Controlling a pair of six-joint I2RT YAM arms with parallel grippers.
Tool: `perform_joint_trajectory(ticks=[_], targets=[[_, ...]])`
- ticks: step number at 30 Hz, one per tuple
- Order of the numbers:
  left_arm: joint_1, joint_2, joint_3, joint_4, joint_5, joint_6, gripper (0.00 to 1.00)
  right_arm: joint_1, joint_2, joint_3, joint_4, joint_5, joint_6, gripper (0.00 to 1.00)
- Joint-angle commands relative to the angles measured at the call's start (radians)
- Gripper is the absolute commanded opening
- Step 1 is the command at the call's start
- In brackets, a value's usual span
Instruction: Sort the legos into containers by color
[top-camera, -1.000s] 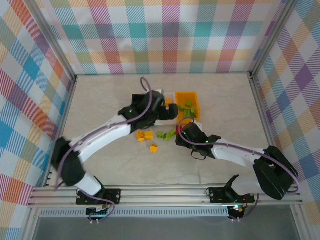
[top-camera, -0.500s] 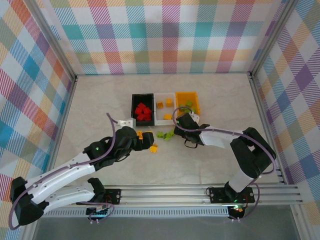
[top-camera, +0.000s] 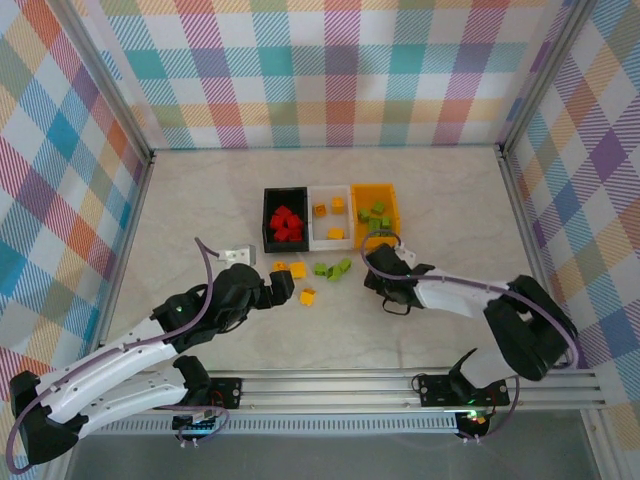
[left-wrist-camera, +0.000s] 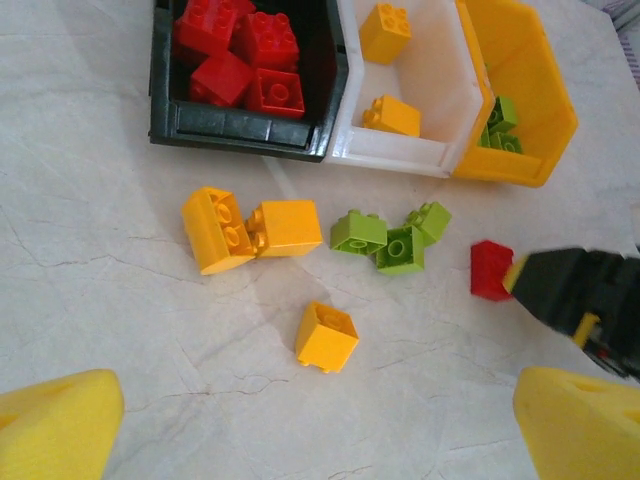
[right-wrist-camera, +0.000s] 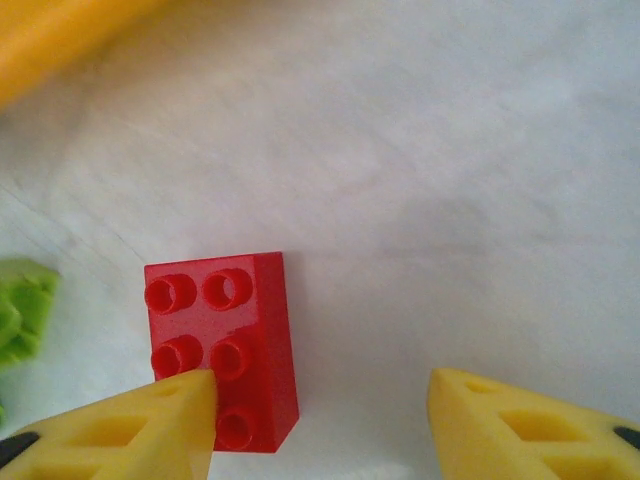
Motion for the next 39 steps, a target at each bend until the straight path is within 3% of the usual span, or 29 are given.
perform_joint_trajectory(ticks=[1, 5, 12, 18, 24, 31, 39], targets=[[-0.002, -0.011, -0.018, -0.033, -0.026, -0.008, 1.0, 0.03, -0.079, -0.021, -0.061, 0.005, -0.072, 0.63], [-0.002, -0.019, -0.026, -0.044, -0.03, -0.012, 1.0, 0.042, -0.078, 0.024, -0.069, 0.011, -0.138, 0.74], [-0.003, -0.021, -0.042, -0.054, -0.049, -0.016, 1.0, 0.003, 0.094, 0.087, -0.046, 0.012, -0.14, 0.68], [-0.002, -0.033, -0.049, -0.076, -0.081, -0.017, 1.0, -0.003, 0.199, 0.128, -0.045, 0.045, -0.195, 0.47], [-0.002, -0.044, -0.069, -0.082, -0.1, -0.019, 1.0, -0.003, 0.133, 0.108, 0.001, 0.029, -0.298, 0.31], [-0.002, -0.045, -0.081, -0.109, -0.145, -0.04, 1.0, 0.045, -0.005, 0.218, 0.017, -0.161, -0.501, 0.28], [-0.001, -0.036, -0.091, -0.13, -0.163, -0.064, 1.0, 0.08, 0.238, 0.561, 0.07, -0.325, -0.555, 0.29]])
